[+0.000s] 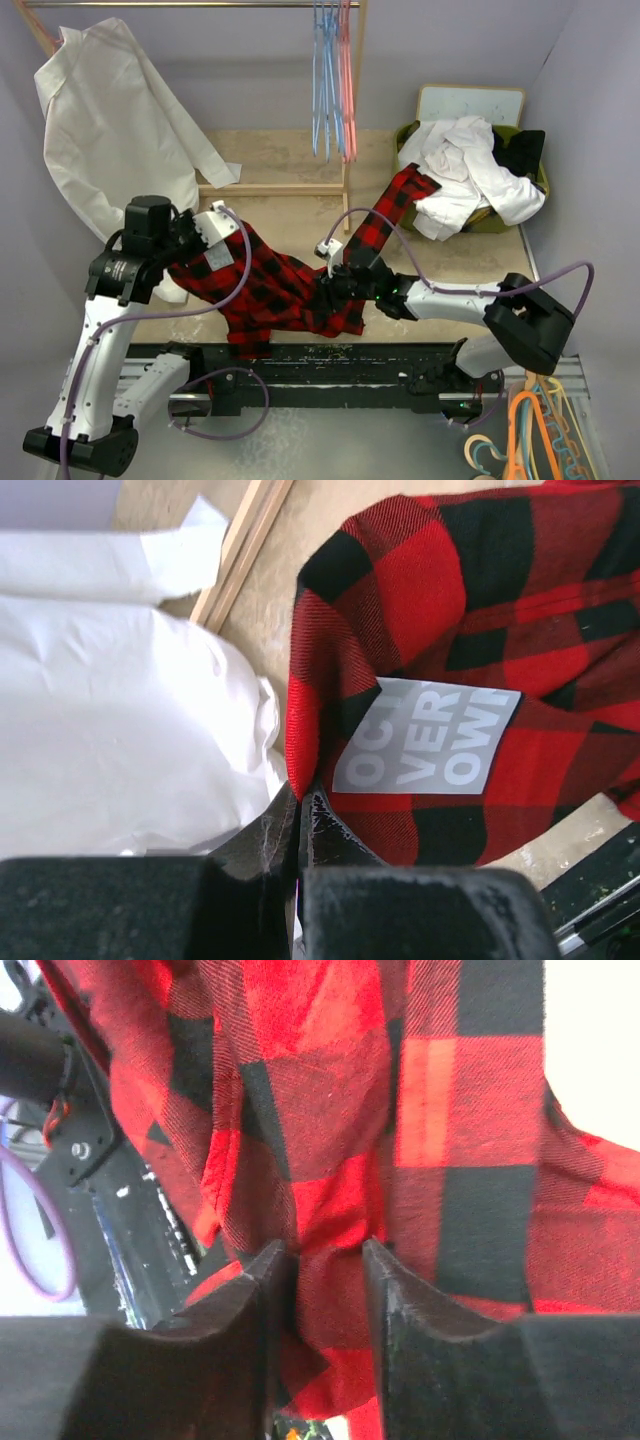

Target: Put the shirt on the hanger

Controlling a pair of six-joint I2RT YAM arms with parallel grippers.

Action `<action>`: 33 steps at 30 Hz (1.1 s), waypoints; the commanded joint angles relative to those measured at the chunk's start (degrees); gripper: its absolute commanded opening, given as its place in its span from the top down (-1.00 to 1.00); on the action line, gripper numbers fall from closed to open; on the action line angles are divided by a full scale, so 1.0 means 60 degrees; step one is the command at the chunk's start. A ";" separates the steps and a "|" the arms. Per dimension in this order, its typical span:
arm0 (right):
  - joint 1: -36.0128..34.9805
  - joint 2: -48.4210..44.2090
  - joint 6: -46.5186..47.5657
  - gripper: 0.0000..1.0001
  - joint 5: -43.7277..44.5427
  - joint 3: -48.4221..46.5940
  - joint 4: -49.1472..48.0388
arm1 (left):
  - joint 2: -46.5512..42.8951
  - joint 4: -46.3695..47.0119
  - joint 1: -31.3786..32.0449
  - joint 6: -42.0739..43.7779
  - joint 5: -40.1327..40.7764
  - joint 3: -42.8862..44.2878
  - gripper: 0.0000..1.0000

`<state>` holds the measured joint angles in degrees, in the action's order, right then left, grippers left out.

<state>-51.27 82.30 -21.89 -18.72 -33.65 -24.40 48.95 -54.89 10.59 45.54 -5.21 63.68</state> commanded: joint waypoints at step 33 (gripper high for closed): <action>0.1192 0.2877 -0.0260 -0.48 -0.2243 -0.1457 -0.4295 | -0.5006 -0.1140 -0.0051 0.7410 -0.3768 -0.1647 1.00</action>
<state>-44.21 98.59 -22.72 -22.61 -39.33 -47.62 19.94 -68.36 10.52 92.58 -26.20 55.20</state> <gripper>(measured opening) 0.848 0.008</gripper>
